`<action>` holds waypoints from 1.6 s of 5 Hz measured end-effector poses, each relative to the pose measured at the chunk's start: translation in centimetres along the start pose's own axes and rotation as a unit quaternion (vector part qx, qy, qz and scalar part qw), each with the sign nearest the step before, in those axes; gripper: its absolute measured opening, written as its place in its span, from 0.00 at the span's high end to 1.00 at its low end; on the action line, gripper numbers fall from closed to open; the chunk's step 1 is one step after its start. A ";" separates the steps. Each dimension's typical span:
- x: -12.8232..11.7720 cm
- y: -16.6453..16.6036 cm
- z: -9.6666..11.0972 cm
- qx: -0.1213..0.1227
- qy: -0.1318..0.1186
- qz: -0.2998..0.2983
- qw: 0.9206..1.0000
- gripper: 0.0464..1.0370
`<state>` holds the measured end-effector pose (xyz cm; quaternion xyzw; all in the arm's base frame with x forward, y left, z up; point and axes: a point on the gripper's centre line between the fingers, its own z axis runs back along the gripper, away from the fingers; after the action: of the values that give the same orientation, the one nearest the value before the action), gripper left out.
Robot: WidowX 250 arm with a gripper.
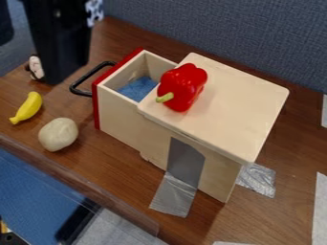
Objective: Close the drawer
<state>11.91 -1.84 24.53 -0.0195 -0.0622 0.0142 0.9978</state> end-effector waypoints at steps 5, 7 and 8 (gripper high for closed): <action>8.3 16.6 -3.9 -0.051 -0.022 0.076 0.996 0.04; 13.0 19.1 -8.5 -0.018 -0.004 0.083 0.996 0.04; 14.6 19.2 -11.5 -0.005 0.017 0.075 0.997 0.04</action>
<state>27.32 17.35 14.10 -0.0296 -0.0434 0.0886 0.9947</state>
